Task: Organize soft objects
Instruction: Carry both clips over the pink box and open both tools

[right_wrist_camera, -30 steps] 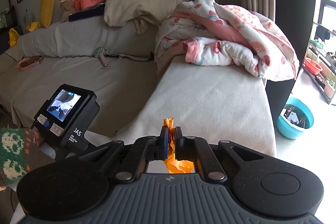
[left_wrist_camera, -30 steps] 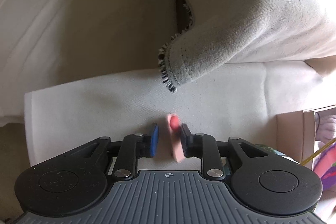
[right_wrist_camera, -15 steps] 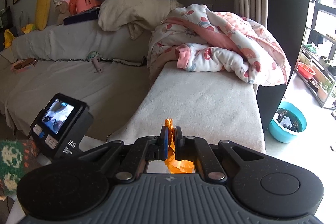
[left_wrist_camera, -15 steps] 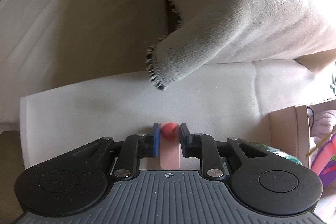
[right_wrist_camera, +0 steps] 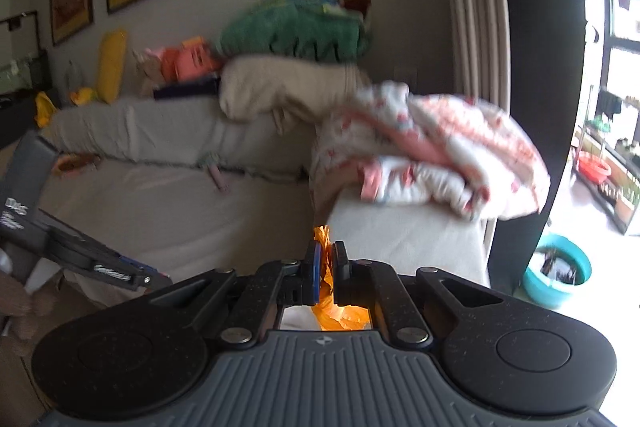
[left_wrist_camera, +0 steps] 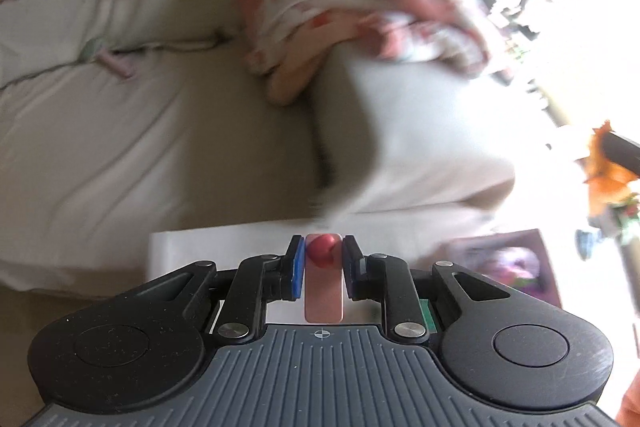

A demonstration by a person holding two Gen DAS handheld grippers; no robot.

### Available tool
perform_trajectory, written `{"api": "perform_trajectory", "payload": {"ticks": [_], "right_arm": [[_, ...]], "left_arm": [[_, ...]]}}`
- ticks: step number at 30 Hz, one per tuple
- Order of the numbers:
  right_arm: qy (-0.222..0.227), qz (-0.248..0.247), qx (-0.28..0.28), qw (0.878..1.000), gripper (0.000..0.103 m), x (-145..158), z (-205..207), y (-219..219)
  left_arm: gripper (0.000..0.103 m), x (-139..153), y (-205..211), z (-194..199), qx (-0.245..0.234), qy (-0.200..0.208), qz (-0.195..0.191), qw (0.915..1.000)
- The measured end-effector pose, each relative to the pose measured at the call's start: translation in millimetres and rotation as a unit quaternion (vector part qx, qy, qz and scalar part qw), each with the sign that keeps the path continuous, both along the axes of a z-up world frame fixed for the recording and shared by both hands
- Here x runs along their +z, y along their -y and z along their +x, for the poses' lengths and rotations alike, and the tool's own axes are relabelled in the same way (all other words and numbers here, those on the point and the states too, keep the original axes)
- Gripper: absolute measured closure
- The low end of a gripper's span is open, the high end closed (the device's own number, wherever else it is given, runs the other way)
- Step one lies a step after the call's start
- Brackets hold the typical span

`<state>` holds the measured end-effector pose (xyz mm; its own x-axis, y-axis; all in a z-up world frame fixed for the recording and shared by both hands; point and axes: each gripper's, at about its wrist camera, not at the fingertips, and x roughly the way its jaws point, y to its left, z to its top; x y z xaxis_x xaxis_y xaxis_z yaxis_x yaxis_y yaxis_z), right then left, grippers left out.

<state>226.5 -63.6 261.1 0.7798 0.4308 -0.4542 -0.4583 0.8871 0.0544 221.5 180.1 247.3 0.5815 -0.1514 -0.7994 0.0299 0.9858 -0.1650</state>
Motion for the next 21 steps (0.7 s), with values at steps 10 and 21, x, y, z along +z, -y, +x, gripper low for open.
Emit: {"api": "perform_trajectory", "payload": {"ticks": [10,21], "right_arm": [[-0.027,0.008,-0.071,0.997,0.098,-21,-25,87],[-0.158,0.043,-0.098,0.982,0.065,-140,-13,124]], "left_arm": [[0.08,-73,126,-8,-0.137,-0.022,-0.172,0.9752],[0.078,-137,108,-78,-0.096,0.101,-0.16,0.9773]]}}
